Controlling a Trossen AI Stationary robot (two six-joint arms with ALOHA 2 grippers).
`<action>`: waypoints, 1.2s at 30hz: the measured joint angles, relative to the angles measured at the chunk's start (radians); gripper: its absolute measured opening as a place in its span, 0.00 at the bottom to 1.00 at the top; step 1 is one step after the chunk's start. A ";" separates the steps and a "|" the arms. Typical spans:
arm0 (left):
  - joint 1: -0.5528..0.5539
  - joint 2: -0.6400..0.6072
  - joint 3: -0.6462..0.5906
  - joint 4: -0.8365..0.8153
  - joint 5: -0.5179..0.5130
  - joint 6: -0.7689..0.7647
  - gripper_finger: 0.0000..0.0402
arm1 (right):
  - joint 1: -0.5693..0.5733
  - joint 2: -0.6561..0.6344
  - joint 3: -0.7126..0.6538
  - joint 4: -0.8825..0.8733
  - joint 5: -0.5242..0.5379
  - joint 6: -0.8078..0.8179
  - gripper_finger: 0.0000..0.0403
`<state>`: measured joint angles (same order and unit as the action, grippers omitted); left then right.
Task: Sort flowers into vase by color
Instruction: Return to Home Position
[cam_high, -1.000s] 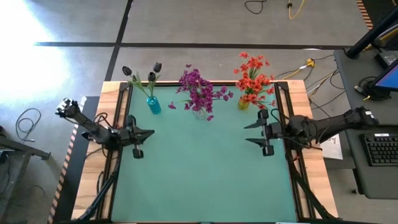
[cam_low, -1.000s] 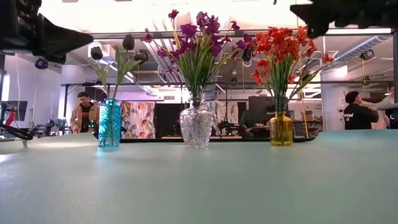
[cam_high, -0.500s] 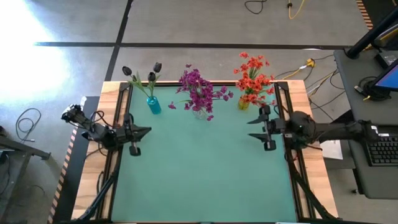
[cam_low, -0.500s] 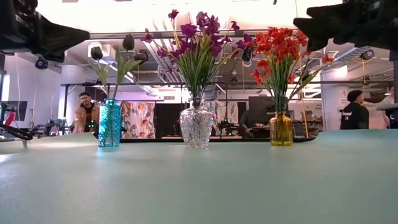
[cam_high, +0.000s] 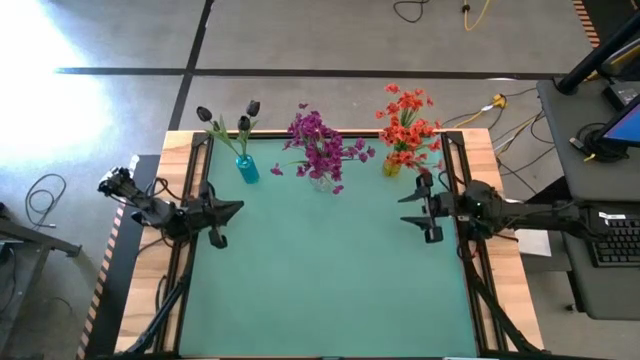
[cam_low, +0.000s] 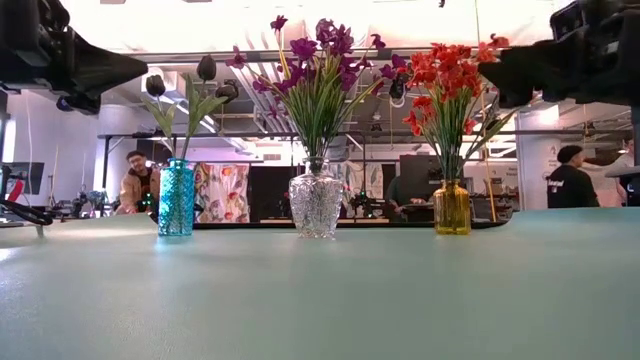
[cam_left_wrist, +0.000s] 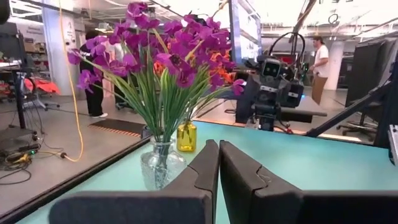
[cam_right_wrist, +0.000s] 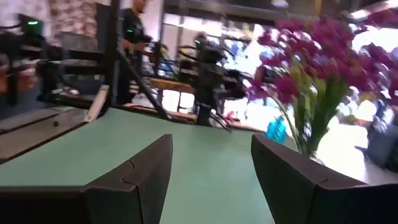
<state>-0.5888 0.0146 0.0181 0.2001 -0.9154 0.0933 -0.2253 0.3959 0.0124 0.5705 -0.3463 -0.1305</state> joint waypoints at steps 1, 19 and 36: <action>0.000 0.003 0.000 0.000 0.000 -0.003 0.00 | 0.000 0.000 0.000 0.012 -0.023 -0.019 0.53; 0.000 0.036 0.000 -0.001 0.001 -0.005 0.00 | 0.000 -0.001 -0.001 0.007 0.010 0.008 0.53; 0.000 0.080 0.000 -0.001 0.001 -0.005 0.00 | 0.013 -0.397 -0.003 -0.506 0.084 -0.036 0.53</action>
<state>-0.5888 0.0941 0.0182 0.1987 -0.9142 0.0888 -0.2121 -0.0006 0.0099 0.0644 -0.2618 -0.1664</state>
